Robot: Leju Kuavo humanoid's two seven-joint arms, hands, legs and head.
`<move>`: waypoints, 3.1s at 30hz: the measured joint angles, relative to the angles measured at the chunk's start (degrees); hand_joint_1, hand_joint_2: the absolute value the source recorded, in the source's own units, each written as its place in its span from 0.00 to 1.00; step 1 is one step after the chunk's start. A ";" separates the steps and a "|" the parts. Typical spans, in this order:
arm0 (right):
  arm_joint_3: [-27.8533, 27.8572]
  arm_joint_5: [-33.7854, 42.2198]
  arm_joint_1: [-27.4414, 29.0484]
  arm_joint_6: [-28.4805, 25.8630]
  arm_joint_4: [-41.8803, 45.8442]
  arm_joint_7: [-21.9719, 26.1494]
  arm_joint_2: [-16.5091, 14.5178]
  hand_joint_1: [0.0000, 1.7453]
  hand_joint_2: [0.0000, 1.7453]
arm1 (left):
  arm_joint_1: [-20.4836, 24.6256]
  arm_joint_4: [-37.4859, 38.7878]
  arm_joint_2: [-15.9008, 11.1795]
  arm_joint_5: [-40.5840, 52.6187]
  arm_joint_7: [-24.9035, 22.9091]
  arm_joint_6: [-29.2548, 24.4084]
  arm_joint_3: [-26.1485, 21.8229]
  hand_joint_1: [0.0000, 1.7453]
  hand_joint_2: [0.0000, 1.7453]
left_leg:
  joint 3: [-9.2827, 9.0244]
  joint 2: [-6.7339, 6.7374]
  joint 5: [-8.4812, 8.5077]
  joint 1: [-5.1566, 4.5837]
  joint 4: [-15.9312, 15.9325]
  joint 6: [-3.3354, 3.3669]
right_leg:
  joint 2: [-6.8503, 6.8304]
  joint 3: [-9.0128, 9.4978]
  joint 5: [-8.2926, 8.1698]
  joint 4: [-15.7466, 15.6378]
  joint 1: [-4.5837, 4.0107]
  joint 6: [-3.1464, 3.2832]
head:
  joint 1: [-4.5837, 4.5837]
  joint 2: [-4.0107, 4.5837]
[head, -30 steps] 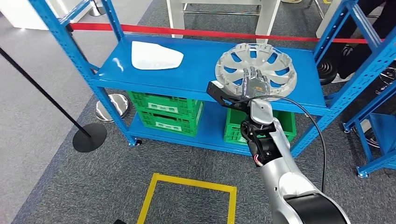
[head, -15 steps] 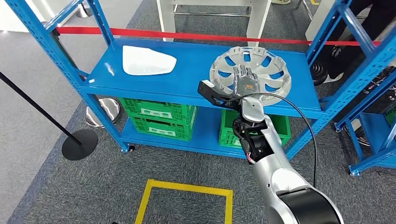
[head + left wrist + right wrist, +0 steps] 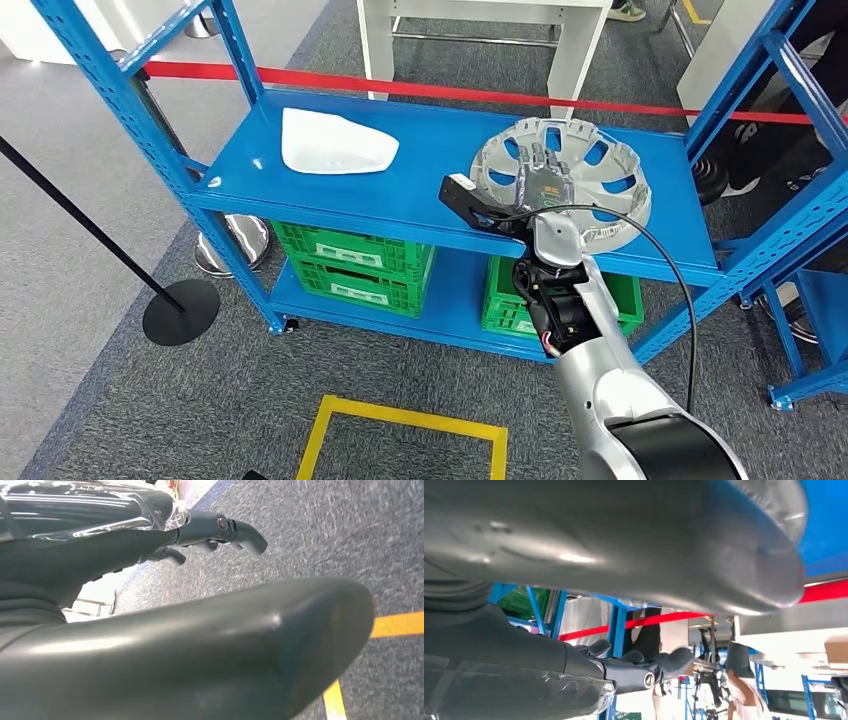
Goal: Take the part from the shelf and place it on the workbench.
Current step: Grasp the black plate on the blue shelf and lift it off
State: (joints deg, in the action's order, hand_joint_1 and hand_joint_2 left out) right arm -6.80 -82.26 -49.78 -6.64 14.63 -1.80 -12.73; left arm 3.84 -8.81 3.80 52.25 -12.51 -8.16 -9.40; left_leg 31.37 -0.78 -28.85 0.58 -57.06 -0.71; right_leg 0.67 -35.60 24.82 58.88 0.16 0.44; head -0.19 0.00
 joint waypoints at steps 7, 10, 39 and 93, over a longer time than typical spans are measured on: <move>0.03 0.03 0.04 0.02 0.01 -0.05 -0.04 0.00 0.00 | -0.01 -0.02 -0.02 0.06 0.01 -0.02 0.03 0.00 0.00 | 9.85 0.29 -4.86 0.49 -16.14 -1.54 | 0.05 2.23 1.32 -0.76 0.68 1.04 | 1.35 0.00; 0.03 0.00 0.29 0.04 -0.01 -0.07 -0.05 0.00 0.00 | -0.07 -0.02 -0.05 0.06 0.01 -0.02 0.02 0.00 0.00 | 8.70 0.45 1.51 0.63 -9.43 -1.58 | 0.10 3.67 2.44 -0.76 0.89 0.56 | 1.66 0.00; -0.52 -3.23 2.13 8.50 -0.70 -11.20 0.50 0.00 0.00 | -0.01 0.01 0.49 1.14 0.23 0.34 -0.34 0.00 0.00 | 1.29 0.19 1.49 -0.46 0.16 1.00 | 0.14 0.64 0.35 -0.58 -0.30 -0.51 | 0.21 0.00; -0.86 -3.25 5.14 14.98 -1.52 -14.41 2.73 0.00 1.00 | 0.46 0.01 1.44 3.55 1.20 1.97 -1.57 0.00 0.00 | 1.30 0.19 1.44 -0.58 0.14 0.82 | 0.13 0.68 0.36 -0.61 -0.13 -0.51 | 0.19 0.00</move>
State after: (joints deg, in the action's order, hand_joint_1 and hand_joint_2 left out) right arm -7.66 -85.50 -44.64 8.34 13.11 -16.22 -10.00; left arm 4.29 -8.81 5.25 55.80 -11.31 -6.19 -10.97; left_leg 32.67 -0.59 -27.41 0.01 -56.92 0.11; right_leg 0.80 -34.92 25.18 58.27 0.03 -0.07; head 0.00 0.00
